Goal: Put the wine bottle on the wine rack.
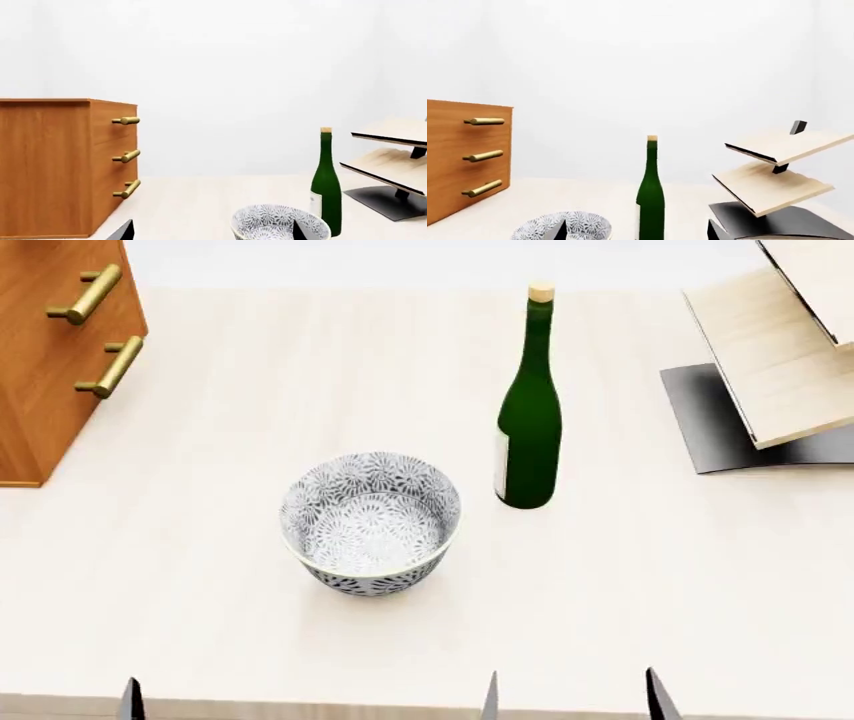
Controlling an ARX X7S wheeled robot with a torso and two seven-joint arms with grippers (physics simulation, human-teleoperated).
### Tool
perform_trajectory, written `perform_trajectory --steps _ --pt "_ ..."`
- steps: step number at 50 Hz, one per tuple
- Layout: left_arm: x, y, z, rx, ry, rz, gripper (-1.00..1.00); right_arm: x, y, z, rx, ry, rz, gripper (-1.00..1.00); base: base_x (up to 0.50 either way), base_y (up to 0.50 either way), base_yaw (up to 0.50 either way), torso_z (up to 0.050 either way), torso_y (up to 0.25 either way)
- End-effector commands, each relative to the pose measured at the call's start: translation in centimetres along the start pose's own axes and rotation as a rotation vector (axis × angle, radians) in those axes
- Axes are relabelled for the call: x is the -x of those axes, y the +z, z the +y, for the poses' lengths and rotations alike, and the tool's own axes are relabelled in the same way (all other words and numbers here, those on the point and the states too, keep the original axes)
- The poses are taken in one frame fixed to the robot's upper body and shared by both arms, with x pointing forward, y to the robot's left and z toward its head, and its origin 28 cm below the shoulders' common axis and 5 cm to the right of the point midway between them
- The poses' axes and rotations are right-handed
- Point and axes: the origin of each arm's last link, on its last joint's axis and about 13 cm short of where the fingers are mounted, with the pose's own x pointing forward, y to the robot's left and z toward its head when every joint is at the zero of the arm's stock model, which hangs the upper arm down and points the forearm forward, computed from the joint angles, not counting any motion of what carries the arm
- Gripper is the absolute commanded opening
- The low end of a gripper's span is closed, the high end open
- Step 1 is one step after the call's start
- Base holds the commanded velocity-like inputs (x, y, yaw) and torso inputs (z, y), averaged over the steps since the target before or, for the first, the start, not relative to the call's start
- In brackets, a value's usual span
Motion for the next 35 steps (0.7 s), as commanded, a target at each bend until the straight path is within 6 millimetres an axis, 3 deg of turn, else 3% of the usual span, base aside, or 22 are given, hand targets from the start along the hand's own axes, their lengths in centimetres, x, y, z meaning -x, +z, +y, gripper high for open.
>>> perform_trajectory --steps 1,16,35 --pt "2.19 3.62 -0.12 0.005 0.011 -0.164 1.00 1.46 2.64 0.28 -0.002 0.022 -0.129 1.00 0.00 0.00 0.00 0.000 0.000" --pt "2.65 3.68 -0.31 0.008 0.013 -0.216 1.00 1.91 2.64 0.47 -0.027 0.052 -0.145 1.00 0.01 0.00 0.00 0.000 0.000" --pt "2.64 3.12 -0.50 0.002 0.008 -0.202 1.00 2.18 2.55 0.42 -0.060 0.060 -0.138 1.00 0.14 0.00 0.00 0.000 0.000"
